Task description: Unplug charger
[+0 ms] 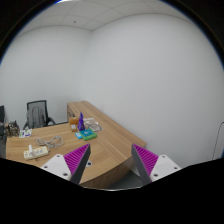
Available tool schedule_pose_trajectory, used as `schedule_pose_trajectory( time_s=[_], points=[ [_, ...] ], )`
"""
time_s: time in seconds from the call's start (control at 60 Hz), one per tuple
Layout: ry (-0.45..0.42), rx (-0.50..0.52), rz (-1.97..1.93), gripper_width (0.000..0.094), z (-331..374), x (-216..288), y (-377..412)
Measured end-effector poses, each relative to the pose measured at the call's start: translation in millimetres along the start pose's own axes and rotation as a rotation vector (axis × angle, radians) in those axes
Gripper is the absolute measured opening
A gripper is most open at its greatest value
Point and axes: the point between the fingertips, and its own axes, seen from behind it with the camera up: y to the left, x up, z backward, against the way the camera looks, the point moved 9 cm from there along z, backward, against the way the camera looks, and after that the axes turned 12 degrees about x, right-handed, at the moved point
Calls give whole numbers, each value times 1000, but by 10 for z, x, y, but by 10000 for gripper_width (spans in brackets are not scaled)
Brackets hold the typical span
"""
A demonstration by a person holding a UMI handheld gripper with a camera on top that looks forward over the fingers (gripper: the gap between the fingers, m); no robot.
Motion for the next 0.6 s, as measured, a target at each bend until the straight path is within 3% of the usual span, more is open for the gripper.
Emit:
schedule_pose_trajectory(
  time_s=[0.133, 0.35, 0.483, 0.6],
  points=[
    [75, 7, -5, 855, -106, -360, 23],
    [288, 91, -1, 861, -646, -1586, 498],
    [365, 233, 20, 858, -978, -2223, 1198],
    [358, 414, 61, 864, -1264, -2530, 2067]
  ],
)
